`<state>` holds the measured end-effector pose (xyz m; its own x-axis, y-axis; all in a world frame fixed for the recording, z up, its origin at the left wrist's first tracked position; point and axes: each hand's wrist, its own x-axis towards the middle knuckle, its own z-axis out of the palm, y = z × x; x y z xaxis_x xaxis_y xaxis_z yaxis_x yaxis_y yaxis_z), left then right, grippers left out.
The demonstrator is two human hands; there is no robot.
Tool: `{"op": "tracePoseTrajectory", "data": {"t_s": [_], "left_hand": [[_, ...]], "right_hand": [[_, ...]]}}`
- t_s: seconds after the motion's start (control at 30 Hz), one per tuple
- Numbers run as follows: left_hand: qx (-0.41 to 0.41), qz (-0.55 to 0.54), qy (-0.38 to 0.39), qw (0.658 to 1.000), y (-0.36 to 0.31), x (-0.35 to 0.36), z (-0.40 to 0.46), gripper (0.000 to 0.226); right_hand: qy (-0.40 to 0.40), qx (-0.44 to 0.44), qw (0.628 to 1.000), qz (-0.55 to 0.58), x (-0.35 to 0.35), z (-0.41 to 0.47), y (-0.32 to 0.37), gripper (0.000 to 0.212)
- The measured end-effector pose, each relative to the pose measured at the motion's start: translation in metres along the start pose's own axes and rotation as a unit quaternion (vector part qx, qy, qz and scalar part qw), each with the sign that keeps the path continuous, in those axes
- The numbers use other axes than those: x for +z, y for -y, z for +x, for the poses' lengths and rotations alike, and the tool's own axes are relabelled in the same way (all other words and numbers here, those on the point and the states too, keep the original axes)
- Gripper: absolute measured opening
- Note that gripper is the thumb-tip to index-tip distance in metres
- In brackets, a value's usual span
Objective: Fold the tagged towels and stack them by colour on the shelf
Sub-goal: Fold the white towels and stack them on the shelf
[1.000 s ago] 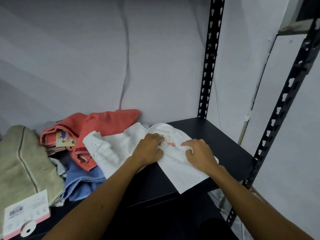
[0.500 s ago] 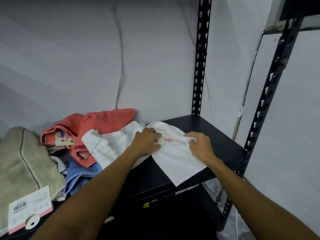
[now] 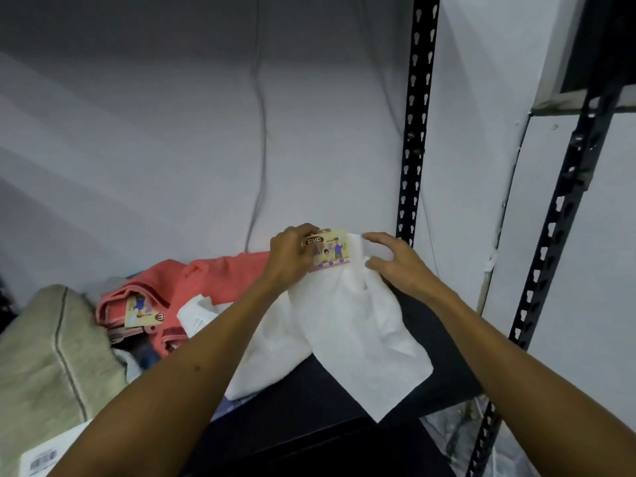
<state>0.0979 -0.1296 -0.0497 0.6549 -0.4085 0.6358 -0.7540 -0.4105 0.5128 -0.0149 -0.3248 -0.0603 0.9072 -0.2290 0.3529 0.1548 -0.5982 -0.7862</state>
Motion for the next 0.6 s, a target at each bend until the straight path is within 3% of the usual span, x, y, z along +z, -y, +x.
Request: {"op": "tracePoseTrajectory", "data": {"t_s": [0.17, 0.23, 0.4, 0.6], "left_hand": [[-0.01, -0.133, 0.069, 0.989, -0.016, -0.037, 0.034, 0.01], [-0.031, -0.201, 0.061, 0.977, -0.02, -0.052, 0.043, 0.009], [-0.059, -0.284, 0.03, 0.957, -0.029, -0.081, 0.05, 0.007], [-0.06, -0.311, 0.019, 0.948, -0.034, -0.085, 0.056, 0.012]], "right_hand": [[0.059, -0.054, 0.995, 0.052, -0.013, 0.031, 0.051, 0.027], [0.072, -0.058, 0.995, 0.046, -0.016, 0.038, 0.061, 0.015], [0.088, 0.02, 0.972, 0.218, -0.026, 0.047, 0.061, 0.029], [0.094, -0.018, 0.97, 0.224, -0.019, 0.054, 0.089, 0.03]]}}
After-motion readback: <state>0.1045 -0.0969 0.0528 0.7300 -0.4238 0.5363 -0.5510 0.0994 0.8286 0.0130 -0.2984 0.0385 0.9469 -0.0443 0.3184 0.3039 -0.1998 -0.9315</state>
